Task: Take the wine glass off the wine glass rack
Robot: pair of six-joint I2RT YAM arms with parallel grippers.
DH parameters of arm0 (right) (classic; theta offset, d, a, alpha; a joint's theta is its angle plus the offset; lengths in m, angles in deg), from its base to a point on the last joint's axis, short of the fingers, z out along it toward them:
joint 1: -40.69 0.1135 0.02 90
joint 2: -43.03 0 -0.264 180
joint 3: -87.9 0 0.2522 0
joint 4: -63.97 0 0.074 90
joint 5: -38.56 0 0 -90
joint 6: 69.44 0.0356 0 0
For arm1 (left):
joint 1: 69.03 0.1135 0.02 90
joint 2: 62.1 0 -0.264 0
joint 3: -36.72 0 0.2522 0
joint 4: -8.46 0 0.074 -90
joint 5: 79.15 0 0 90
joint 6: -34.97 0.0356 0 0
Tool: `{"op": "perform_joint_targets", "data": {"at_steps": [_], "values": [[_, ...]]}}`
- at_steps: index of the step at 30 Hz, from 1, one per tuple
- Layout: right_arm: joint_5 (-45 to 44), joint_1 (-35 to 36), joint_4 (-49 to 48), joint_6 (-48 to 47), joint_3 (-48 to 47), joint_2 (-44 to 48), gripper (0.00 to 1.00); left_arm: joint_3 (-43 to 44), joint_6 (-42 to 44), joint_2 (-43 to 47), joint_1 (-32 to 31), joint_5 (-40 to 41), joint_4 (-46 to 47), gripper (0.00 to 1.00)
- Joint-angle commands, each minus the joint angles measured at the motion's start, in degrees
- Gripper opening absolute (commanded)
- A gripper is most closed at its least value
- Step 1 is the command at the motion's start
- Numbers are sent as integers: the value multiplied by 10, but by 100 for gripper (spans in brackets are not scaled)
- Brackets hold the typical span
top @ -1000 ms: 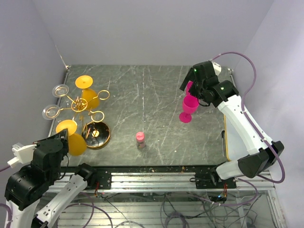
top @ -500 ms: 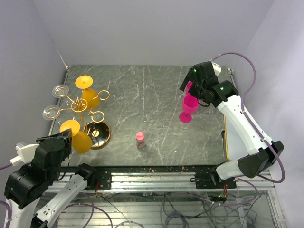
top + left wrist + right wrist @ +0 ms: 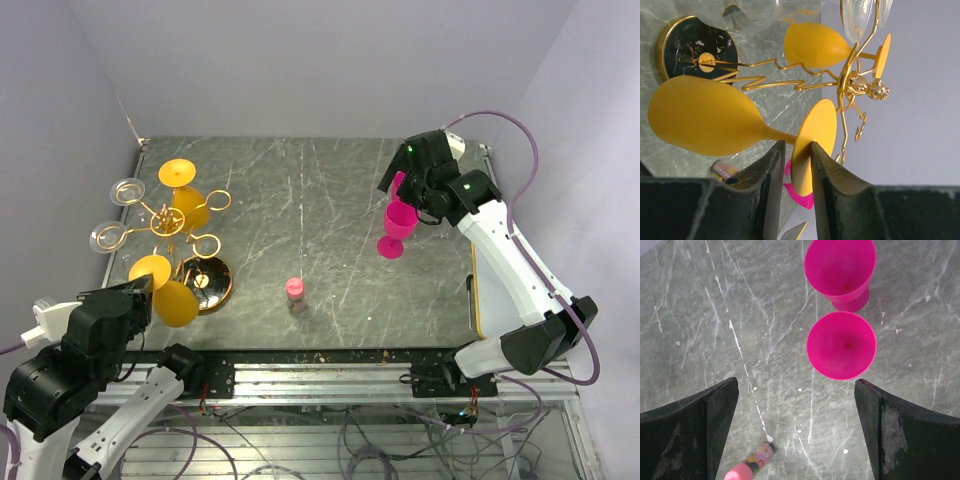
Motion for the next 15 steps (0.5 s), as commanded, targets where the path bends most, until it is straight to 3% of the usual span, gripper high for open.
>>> {"op": "perform_joint_targets", "data": {"at_steps": [1, 8, 15], "values": [[-6, 1, 4, 4, 4, 9, 100, 6, -10, -5, -2, -20, -22, 36], [1, 0, -3, 0, 5, 16, 100, 26, -6, -6, -2, -11, -22, 27], [-4, 1, -2, 1, 7, 18, 100, 27, -17, -2, -2, -25, -18, 29]]}}
